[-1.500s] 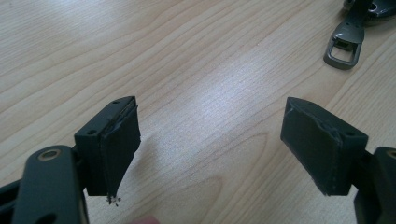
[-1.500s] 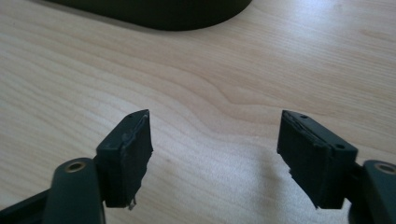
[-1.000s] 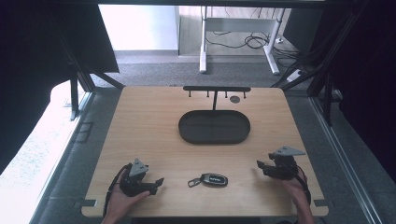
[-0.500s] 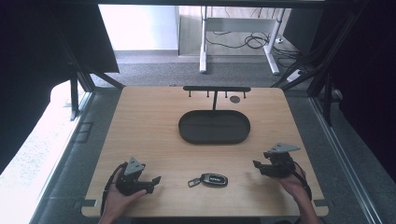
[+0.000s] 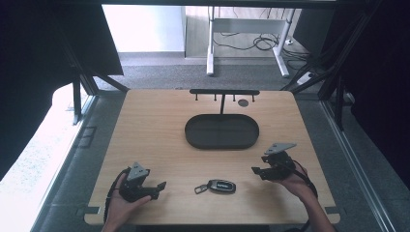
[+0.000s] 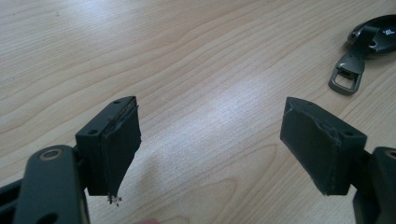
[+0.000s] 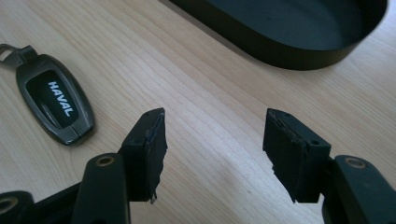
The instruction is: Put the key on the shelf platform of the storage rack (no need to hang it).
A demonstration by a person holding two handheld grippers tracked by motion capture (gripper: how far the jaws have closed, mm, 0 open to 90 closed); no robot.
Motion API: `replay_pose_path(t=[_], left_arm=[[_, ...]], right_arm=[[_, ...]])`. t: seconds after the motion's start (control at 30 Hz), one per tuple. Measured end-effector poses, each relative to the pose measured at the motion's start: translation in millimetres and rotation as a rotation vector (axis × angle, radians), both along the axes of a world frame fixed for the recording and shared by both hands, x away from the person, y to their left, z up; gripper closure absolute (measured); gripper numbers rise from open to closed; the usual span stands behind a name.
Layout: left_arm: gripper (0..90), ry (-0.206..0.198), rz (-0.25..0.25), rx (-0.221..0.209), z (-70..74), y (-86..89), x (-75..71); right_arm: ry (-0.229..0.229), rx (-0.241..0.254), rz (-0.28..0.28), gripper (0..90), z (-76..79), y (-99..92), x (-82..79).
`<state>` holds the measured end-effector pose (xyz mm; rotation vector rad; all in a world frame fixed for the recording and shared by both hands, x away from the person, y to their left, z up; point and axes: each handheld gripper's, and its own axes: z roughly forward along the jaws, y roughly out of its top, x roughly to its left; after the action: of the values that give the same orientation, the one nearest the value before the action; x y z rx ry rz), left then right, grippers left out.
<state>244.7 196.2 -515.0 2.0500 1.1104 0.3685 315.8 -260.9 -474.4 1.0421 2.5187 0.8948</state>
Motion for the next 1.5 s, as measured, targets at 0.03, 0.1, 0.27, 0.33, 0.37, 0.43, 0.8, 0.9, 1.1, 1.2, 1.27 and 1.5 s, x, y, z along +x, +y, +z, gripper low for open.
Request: replay_pose_path(t=[0.03,0.1,0.27,0.33,0.37,0.43,0.8,0.9,1.1,1.2,1.27,1.5], left_arm=[[20.5,0.0,0.0,-0.001,0.1,0.2,0.0],[20.4,0.0,0.002,-0.002,0.3,0.2,0.0],[20.5,0.001,0.0,0.003,0.4,-0.3,0.1],[20.5,0.002,-0.001,0.005,0.2,-1.2,-0.1],[20.5,0.002,-0.003,0.009,0.2,-1.4,-0.2],[20.6,0.001,-0.007,0.013,0.1,-2.2,-0.3],[20.7,0.001,-0.009,0.018,-0.6,-4.3,-0.4],[20.7,0.003,-0.014,0.022,-0.7,-4.7,-0.4],[20.7,0.003,-0.017,0.02,-0.7,-5.2,-0.5],[20.7,0.002,-0.015,0.018,-0.6,-5.1,-0.5],[20.7,0.003,-0.015,0.018,-0.6,-5.0,-0.5],[20.7,0.003,-0.015,0.019,-0.6,-5.7,-0.6]], right_arm=[[0.0,0.0,0.0,39.4,0.0,0.0,0.0],[0.009,-0.001,0.009,39.3,-1.0,2.9,0.8],[0.021,-0.011,0.03,39.2,-2.9,8.5,0.8],[0.024,-0.015,0.041,39.2,-3.0,10.3,0.6],[0.025,-0.013,0.053,39.2,-2.9,12.5,0.6],[0.027,-0.012,0.056,39.2,-2.9,13.5,0.5],[0.039,-0.031,0.093,39.1,-7.0,25.2,1.5],[0.042,-0.035,0.099,39.0,-8.1,28.0,1.7],[0.048,-0.051,0.128,39.0,-10.6,37.5,1.5],[0.052,-0.054,0.141,39.0,-10.3,42.7,1.3],[0.054,-0.057,0.148,39.0,-10.3,44.9,1.5],[0.061,-0.061,0.167,38.9,-12.9,52.9,0.7]])
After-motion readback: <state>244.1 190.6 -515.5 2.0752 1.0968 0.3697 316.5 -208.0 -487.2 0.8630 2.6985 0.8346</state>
